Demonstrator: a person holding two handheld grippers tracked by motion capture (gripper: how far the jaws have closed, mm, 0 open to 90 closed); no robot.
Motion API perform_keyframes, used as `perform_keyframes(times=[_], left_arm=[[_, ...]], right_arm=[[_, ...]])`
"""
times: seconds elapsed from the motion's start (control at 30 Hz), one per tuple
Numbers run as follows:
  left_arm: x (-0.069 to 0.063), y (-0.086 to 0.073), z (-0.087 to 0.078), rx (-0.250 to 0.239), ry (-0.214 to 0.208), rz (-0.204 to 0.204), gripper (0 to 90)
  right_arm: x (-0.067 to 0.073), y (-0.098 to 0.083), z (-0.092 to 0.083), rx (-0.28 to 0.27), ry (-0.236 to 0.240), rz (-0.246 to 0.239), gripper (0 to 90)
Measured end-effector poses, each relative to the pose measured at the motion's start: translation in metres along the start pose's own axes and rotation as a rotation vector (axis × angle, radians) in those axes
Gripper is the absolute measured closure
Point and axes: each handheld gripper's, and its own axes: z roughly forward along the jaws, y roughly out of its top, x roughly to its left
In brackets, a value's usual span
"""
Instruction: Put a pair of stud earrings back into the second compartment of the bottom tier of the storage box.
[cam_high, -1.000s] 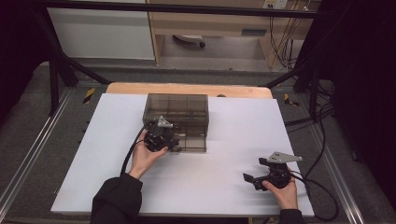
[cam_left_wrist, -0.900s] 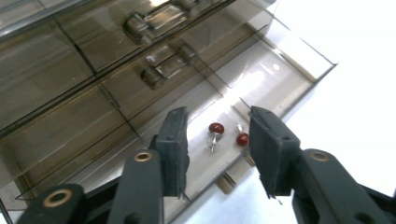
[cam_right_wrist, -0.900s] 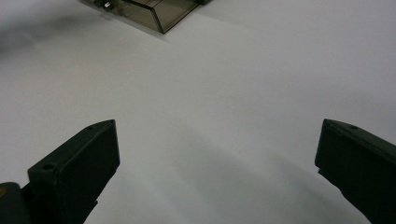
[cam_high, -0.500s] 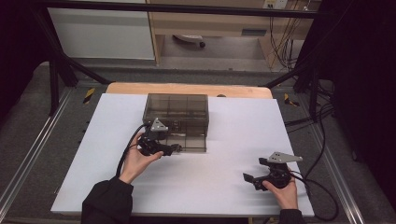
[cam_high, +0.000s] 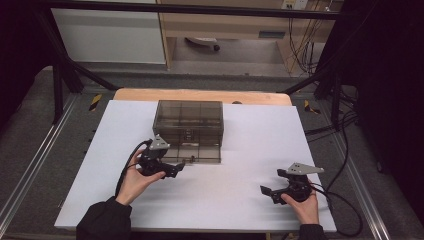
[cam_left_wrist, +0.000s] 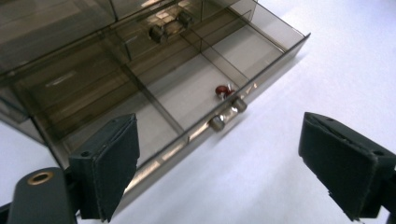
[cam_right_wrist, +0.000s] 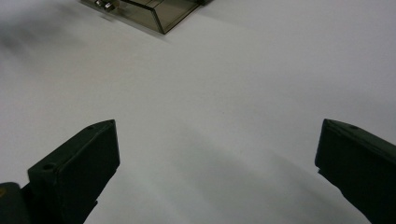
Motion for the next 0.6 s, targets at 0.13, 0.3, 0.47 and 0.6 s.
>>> perform_keyframes(times=[0.13, 0.3, 0.47, 0.6], left_arm=[[0.002, -0.009, -0.008, -0.012, 0.002, 0.005, 10.9], [0.006, -0.022, -0.017, -0.024, 0.013, 0.011, 9.8], [0.014, -0.035, -0.024, -0.035, 0.029, 0.001, 9.7], [0.020, -0.048, -0.030, -0.041, 0.042, -0.007, 9.7]], right_arm=[[0.000, 0.000, 0.000, 0.002, -0.001, -0.001, 0.6], [0.000, 0.000, 0.000, 0.003, -0.001, 0.001, 0.6], [0.000, 0.000, 0.000, 0.004, 0.001, 0.004, 0.6], [0.001, 0.000, 0.000, 0.004, 0.001, 0.007, 0.6]])
